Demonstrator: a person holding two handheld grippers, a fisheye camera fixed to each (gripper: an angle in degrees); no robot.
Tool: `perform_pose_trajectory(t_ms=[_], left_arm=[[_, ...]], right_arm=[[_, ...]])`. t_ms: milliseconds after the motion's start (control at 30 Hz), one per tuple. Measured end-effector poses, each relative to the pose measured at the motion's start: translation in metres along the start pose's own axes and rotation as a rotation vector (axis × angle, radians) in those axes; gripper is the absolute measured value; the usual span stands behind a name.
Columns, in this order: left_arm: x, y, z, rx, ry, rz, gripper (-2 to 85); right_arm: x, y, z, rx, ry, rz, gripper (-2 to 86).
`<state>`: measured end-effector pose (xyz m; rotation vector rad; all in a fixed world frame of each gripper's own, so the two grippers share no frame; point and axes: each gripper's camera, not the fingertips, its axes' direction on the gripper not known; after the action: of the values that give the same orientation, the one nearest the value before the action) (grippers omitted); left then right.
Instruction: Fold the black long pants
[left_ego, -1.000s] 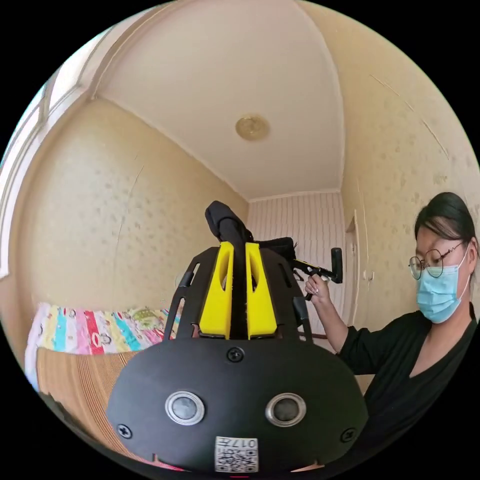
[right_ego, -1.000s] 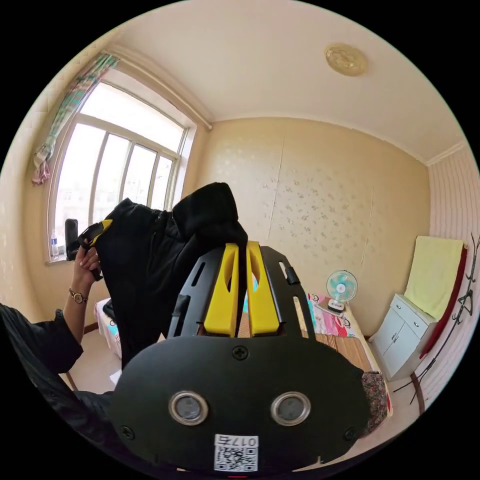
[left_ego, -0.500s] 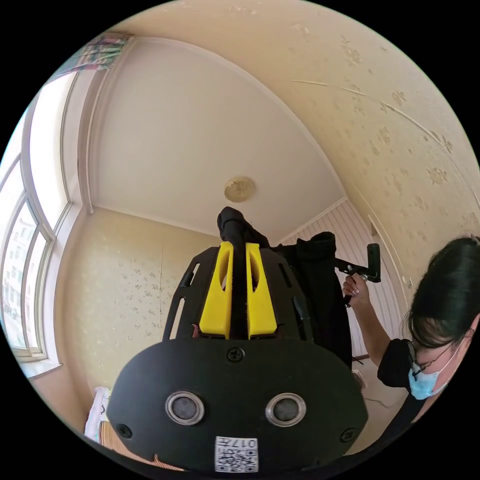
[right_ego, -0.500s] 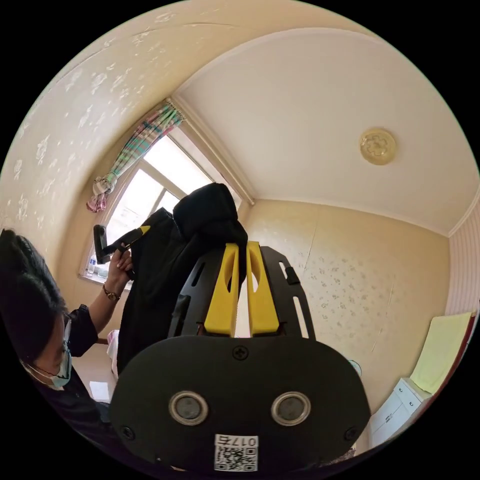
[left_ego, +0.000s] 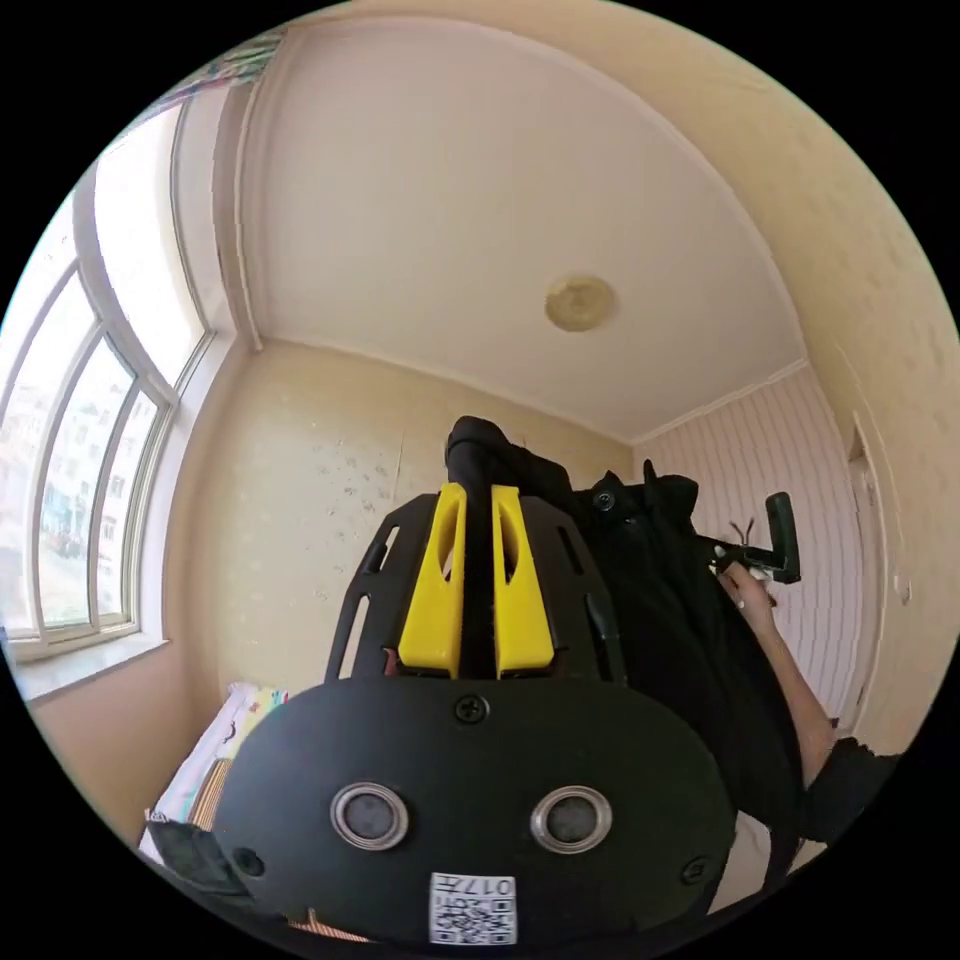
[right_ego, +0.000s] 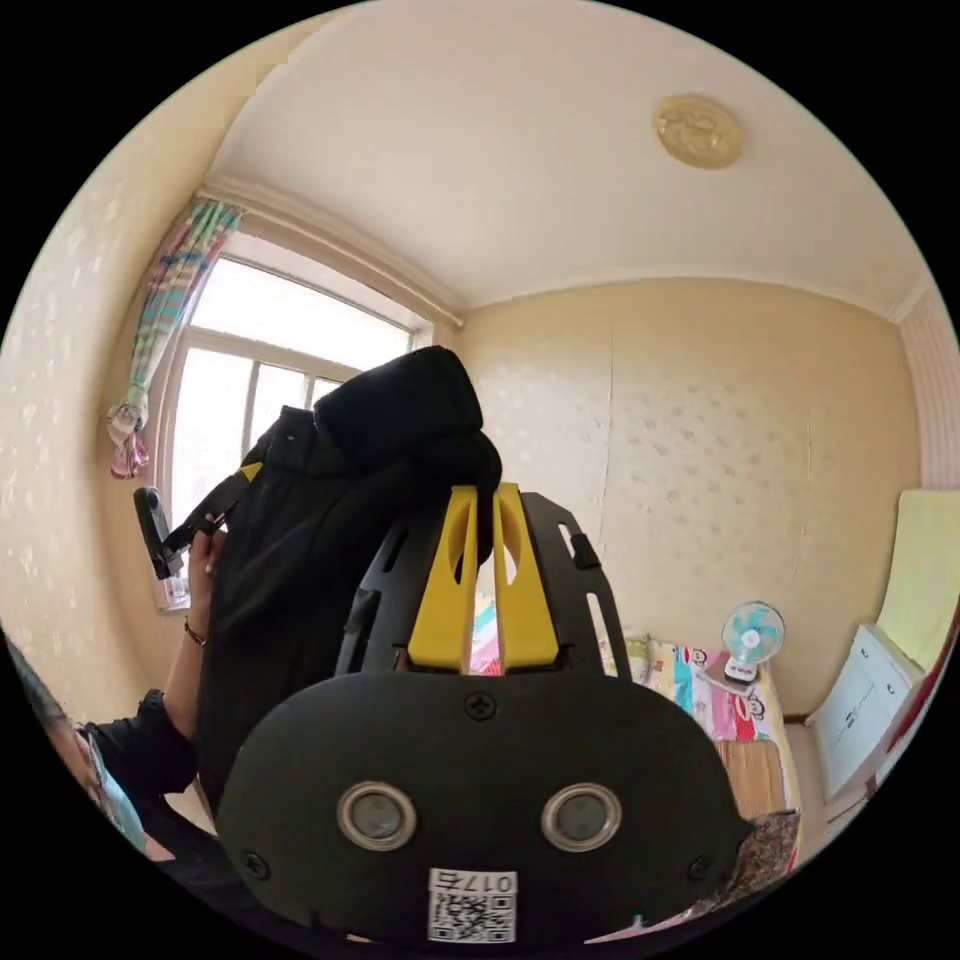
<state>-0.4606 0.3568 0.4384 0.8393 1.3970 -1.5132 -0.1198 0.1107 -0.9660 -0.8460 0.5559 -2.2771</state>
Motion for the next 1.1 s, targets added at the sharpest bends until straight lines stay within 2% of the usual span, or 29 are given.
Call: perform_pose_trajectory(t_ms=[33,100,133,200,267,333,367,433,500,567,633,733,867,1000,1100], left_arm=[[-0.01,0.008,0.034,-0.066,-0.027,-0.013,5.0],[-0.06,0.066,0.17,-0.419,-0.008,-0.071,6.3],[-0.072,0.087,0.195,-0.503,0.011,-0.084,6.4],[-0.11,0.188,0.25,-0.694,0.042,-0.114,6.5],[-0.128,0.266,0.26,-0.769,0.099,-0.105,6.5],[-0.144,0.354,0.261,-0.894,0.196,-0.111,6.5],[-0.153,0.417,0.257,-0.998,0.26,-0.134,6.6],[-0.167,0.51,0.24,-1.161,0.312,-0.192,7.0],[-0.182,0.624,0.199,-1.355,0.316,-0.297,7.9],[-0.189,0.684,0.158,-1.431,0.313,-0.355,8.1],[-0.196,0.727,0.116,-1.463,0.276,-0.396,8.2],[-0.213,0.771,0.047,-1.44,0.135,-0.533,8.5],[-0.242,0.804,-0.025,-1.341,-0.028,-0.773,9.9],[-0.249,0.811,-0.027,-1.215,0.114,-0.907,10.4],[-0.238,0.798,0.005,-1.167,0.267,-0.862,10.0]], right_arm=[[0.047,0.01,0.064,-0.101,0.054,0.107,2.9],[0.12,0.051,0.154,-0.272,0.137,0.293,2.7],[0.156,0.093,0.195,-0.381,0.212,0.371,2.6],[0.186,0.16,0.229,-0.405,0.285,0.377,2.4],[0.203,0.23,0.262,-0.482,0.2,0.303,2.4],[0.213,0.337,0.302,-0.71,0.006,0.205,2.3],[0.214,0.367,0.308,-0.764,-0.033,0.196,2.3],[0.22,0.488,0.314,-0.951,-0.171,0.233,2.1],[0.226,0.567,0.307,-1.051,-0.287,0.318,2.1],[0.231,0.629,0.293,-1.095,-0.41,0.433,2.1],[0.237,0.684,0.27,-1.077,-0.508,0.559,2.2],[0.247,0.72,0.246,-1.018,-0.546,0.687,2.4],[0.255,0.72,0.238,-0.936,-0.59,0.746,2.5],[0.256,0.698,0.256,-0.94,-0.678,0.753,2.6],[0.261,0.688,0.259,-0.909,-0.75,0.793,2.5]])
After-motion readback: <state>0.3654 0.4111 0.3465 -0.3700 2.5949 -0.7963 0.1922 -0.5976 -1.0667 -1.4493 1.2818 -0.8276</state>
